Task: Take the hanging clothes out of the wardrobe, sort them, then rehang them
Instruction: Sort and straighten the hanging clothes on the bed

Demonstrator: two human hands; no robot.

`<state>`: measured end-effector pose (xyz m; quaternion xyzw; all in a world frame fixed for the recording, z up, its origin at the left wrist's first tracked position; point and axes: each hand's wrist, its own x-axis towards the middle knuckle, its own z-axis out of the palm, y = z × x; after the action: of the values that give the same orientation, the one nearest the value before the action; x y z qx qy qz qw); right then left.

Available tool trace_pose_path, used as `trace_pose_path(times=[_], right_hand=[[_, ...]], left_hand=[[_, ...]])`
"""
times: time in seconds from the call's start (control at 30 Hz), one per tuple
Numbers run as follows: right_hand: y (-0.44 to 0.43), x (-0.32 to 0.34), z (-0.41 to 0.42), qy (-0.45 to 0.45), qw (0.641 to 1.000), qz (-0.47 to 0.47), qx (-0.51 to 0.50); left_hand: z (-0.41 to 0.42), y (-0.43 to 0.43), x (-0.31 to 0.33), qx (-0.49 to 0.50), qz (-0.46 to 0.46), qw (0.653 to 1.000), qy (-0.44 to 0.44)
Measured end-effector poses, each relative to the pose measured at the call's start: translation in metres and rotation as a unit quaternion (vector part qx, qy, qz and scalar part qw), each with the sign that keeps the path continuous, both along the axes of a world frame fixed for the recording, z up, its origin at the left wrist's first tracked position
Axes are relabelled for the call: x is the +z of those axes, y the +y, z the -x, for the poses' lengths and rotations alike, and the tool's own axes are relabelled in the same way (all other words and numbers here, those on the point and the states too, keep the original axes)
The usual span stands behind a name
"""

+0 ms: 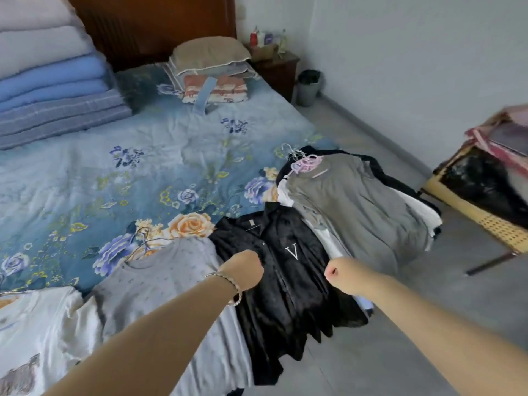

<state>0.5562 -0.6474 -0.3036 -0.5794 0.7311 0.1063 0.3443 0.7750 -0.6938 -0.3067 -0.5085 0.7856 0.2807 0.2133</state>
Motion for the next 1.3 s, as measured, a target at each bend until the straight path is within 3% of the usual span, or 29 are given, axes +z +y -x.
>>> trace_pose_path(times=[0.07,0.1,0.23,0.33,0.43,0.5,0.53,0.63,0.7,0.83,1.0,1.07,1.3], right_hand=[[0.0,0.007,0.035,-0.008,0.999,0.011,-0.044],[-0.001,0.007,0.05,-0.004,0.998,0.011,-0.057],[-0.021,-0.007,0.104,-0.014,0.996,0.01,-0.091],[-0.049,-0.015,0.139,-0.036,0.995,0.014,-0.095],[-0.084,-0.016,0.169,-0.032,0.997,0.009,-0.074],[-0.108,-0.02,0.192,-0.036,0.997,-0.002,-0.073],[-0.119,-0.023,0.203,-0.035,0.997,-0.009,-0.072],[-0.156,-0.037,0.235,-0.028,0.997,-0.008,-0.066],[-0.179,-0.047,0.255,-0.012,0.999,-0.016,-0.04],[-0.237,-0.079,0.302,0.003,1.0,-0.013,0.027],[-0.345,-0.127,0.365,0.044,0.994,0.014,0.095],[-0.387,-0.144,0.387,0.06,0.991,0.022,0.114],[-0.527,-0.217,0.41,0.057,0.991,0.044,0.116]], left_hand=[[0.033,-0.006,-0.002,0.053,-0.001,0.998,0.045],[0.051,-0.014,-0.012,0.02,0.015,0.998,0.055],[0.101,-0.041,-0.03,0.069,-0.025,0.995,0.066],[0.134,-0.058,-0.026,0.033,0.0,0.999,0.035],[0.164,-0.092,-0.028,-0.094,0.05,0.994,-0.036],[0.185,-0.12,-0.03,-0.041,0.016,0.999,-0.011],[0.196,-0.13,-0.028,0.034,-0.031,0.999,-0.003],[0.225,-0.17,-0.042,0.215,-0.069,0.965,0.132],[0.242,-0.188,-0.048,0.256,-0.071,0.953,0.144],[0.274,-0.222,-0.059,0.25,-0.093,0.961,0.071],[0.329,-0.276,-0.099,0.379,-0.079,0.917,0.093],[0.345,-0.298,-0.123,0.442,-0.032,0.89,0.11],[0.37,-0.365,-0.195,0.537,-0.014,0.837,0.107]])
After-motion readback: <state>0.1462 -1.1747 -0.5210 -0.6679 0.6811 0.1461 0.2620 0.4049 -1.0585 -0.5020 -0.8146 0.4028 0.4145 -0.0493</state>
